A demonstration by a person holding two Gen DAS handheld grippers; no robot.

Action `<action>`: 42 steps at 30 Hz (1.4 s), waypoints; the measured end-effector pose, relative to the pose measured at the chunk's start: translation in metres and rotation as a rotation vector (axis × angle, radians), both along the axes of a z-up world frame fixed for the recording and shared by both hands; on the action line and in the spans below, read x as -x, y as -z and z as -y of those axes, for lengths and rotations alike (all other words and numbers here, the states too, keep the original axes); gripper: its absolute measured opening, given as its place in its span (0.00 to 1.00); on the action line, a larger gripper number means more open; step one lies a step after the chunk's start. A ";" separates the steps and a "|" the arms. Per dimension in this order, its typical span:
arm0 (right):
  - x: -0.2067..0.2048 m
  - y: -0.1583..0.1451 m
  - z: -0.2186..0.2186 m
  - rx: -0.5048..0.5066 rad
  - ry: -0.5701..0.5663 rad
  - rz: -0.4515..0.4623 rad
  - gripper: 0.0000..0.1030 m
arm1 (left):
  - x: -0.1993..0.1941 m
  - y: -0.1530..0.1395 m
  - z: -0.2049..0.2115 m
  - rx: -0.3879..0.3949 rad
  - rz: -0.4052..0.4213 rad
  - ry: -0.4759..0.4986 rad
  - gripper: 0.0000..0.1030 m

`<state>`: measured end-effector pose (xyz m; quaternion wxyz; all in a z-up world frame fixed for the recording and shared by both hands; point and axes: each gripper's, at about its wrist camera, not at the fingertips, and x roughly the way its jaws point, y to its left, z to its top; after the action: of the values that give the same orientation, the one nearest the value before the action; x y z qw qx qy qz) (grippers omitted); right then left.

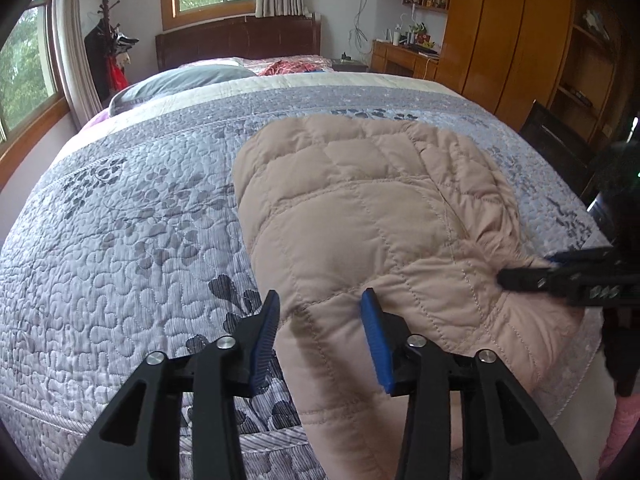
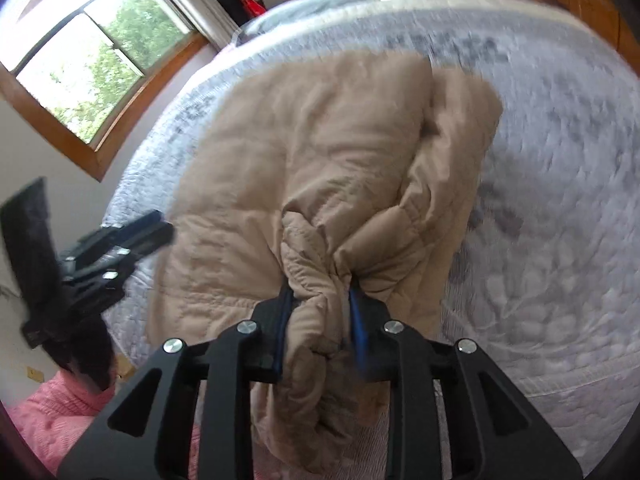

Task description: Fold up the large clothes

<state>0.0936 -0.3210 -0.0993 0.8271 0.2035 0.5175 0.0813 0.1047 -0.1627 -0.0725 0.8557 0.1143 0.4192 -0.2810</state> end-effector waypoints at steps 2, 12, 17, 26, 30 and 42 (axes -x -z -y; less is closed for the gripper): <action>0.002 0.009 0.004 -0.039 0.016 0.004 0.27 | 0.001 0.007 0.003 -0.006 0.009 0.006 0.43; 0.021 -0.055 0.005 0.127 0.026 0.085 0.49 | -0.014 -0.007 -0.021 0.078 -0.053 -0.017 0.43; 0.001 -0.078 0.012 0.134 0.040 0.125 0.61 | -0.026 -0.024 -0.021 0.120 -0.074 -0.023 0.42; -0.071 -0.021 0.052 -0.003 0.122 -0.040 0.61 | -0.057 0.008 -0.002 0.143 -0.201 -0.042 0.54; -0.077 -0.021 0.052 -0.044 0.100 -0.011 0.30 | -0.066 0.014 -0.001 0.168 -0.254 -0.035 0.58; -0.078 0.023 0.070 -0.044 0.155 -0.062 0.14 | -0.068 0.035 0.048 0.057 -0.213 0.052 0.54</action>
<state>0.1712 -0.3909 -0.1223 0.8099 0.2634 0.5236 0.0220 0.1730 -0.2110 -0.1075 0.8016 0.0703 0.4965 -0.3255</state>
